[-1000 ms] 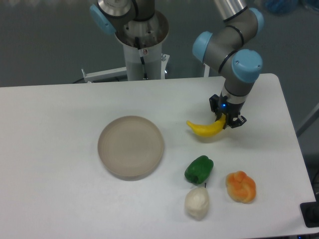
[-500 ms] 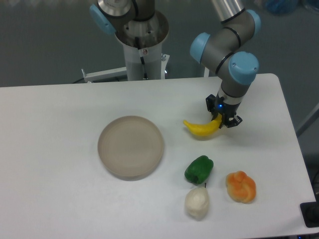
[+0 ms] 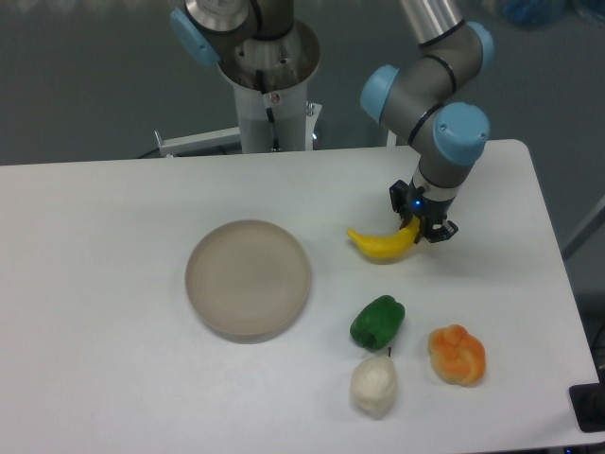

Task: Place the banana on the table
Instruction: 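Hold the banana on the table with the gripper closed, then open the gripper, release the banana, and raise the gripper away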

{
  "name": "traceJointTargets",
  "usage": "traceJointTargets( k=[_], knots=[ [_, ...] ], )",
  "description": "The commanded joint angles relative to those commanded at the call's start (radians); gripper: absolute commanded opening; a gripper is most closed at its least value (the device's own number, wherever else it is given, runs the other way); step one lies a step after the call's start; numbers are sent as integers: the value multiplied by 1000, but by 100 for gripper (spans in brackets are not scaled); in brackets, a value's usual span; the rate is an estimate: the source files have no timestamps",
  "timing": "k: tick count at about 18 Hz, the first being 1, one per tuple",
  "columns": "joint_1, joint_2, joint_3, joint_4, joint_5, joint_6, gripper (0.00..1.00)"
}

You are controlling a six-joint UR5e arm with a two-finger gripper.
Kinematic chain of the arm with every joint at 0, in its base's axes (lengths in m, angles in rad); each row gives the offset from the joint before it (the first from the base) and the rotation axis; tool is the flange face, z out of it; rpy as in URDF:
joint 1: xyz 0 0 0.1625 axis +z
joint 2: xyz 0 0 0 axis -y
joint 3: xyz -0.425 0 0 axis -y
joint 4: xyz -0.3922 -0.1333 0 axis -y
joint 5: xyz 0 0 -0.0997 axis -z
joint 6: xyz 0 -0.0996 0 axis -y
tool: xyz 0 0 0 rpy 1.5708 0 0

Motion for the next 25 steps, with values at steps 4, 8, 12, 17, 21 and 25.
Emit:
traceJointTargets(
  k=[4,8,12,17,21,25],
  knots=[
    [0,0,0,-2,11,0,27],
    [0,-5,0,-2,14,6,27],
    [0,-6,-3,-2,14,8,27],
    [2,-6,0,3,12,9,48],
    [8,-5,14,5,11,15,85],
    [14,-3,55,3,8,8,96]
  ],
)
